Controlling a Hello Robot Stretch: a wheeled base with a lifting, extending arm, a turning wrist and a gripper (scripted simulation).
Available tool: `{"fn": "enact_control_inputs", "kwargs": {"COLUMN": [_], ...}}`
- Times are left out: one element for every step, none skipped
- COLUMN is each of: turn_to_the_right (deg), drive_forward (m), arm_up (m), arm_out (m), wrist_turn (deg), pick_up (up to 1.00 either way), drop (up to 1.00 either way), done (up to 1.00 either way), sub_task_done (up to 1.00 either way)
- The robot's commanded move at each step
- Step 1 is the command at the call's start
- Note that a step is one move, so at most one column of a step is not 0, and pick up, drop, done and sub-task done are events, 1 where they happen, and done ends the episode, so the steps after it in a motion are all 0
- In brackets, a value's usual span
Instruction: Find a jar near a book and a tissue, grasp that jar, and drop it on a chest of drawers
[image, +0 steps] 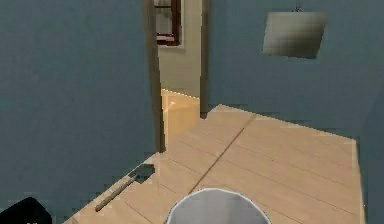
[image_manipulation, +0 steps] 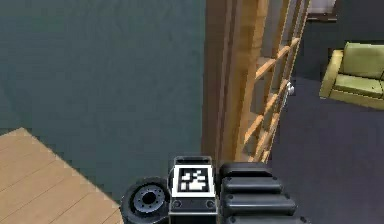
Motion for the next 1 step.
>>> {"fn": "enact_control_inputs", "kwargs": {"turn_to_the_right": [0.0], "drive_forward": [1.00], "arm_up": [0.00], "arm_out": [0.00], "wrist_turn": [0.0], "pick_up": [0.00], "drop": [0.00], "done": [0.00], "sub_task_done": [0.00]}}
